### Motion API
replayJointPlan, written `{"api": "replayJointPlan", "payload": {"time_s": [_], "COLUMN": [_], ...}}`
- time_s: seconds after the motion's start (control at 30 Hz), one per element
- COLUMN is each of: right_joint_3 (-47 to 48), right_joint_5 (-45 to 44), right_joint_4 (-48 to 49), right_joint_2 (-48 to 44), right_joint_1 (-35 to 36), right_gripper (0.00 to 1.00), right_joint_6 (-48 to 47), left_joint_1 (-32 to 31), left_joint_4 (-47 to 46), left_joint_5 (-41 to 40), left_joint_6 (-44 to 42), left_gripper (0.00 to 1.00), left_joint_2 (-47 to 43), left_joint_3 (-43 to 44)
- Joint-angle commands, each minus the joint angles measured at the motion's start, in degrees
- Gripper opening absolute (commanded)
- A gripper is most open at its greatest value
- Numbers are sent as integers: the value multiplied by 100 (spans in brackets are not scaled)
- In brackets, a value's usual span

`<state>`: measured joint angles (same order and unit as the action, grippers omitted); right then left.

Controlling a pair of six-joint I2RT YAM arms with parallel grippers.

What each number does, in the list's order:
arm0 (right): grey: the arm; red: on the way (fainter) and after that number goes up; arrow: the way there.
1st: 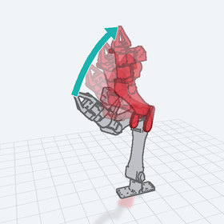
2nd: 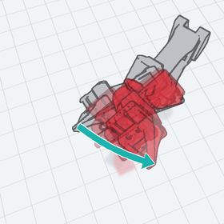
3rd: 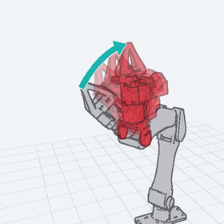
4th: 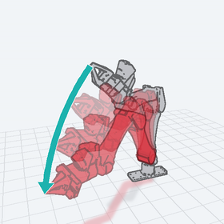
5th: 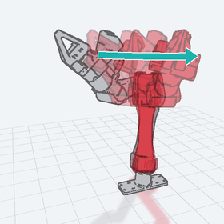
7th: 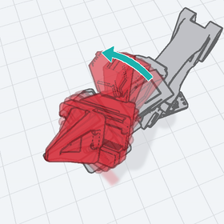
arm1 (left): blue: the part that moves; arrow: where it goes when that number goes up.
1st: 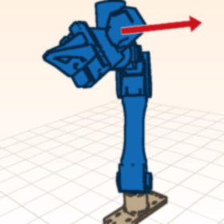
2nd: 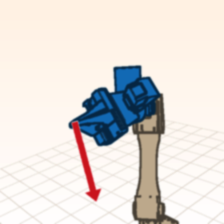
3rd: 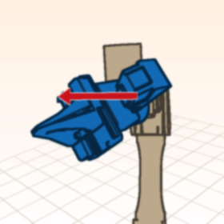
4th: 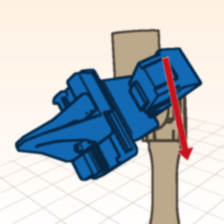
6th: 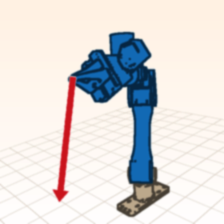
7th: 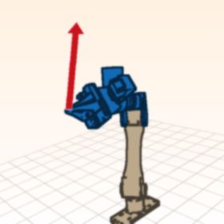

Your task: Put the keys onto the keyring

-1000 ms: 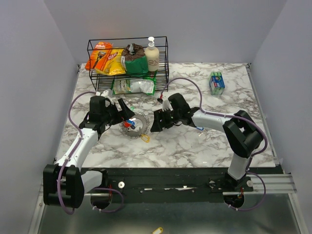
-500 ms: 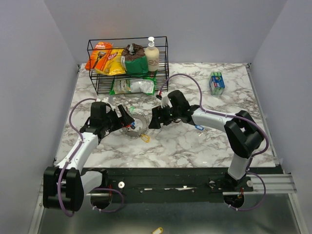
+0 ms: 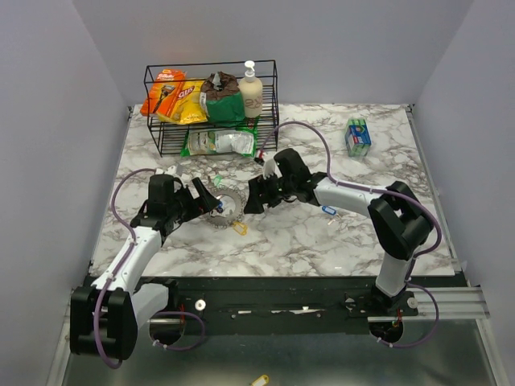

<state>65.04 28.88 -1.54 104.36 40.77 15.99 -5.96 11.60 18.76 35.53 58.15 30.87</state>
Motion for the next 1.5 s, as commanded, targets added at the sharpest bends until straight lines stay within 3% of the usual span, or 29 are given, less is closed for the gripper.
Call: {"api": "replayJointPlan", "payload": {"time_s": [0.0, 0.43, 0.6, 0.8, 0.87, 1.1, 1.47], "right_joint_3": [465, 976, 1309, 1635, 1722, 2347, 2620], "right_joint_5": [-137, -567, -946, -1043, -1051, -1350, -1886], "right_joint_4": [-389, -786, -1075, -1199, -1199, -1656, -2025], "right_joint_2": [76, 216, 436, 630, 743, 1209, 1473], "right_joint_1": [264, 940, 1231, 1345, 1398, 1565, 1671], "right_gripper": [87, 81, 77, 72, 72, 71, 61], "right_joint_6": [-561, -1159, -1546, -1731, -1766, -1880, -1845], "left_joint_1": [33, 42, 165, 542, 927, 2027, 2178], "left_joint_4": [-175, -53, 211, 1159, 1494, 1626, 1346], "left_joint_5": [48, 453, 813, 463, 444, 1173, 1490], "left_joint_6": [86, 209, 587, 175, 69, -160, -248], "left_gripper": [98, 99, 99, 99, 99, 99, 99], "left_joint_2": [109, 522, 925, 1058, 1058, 996, 961], "left_joint_3": [-11, 366, 937, 1641, 1711, 1351, 1061]}}
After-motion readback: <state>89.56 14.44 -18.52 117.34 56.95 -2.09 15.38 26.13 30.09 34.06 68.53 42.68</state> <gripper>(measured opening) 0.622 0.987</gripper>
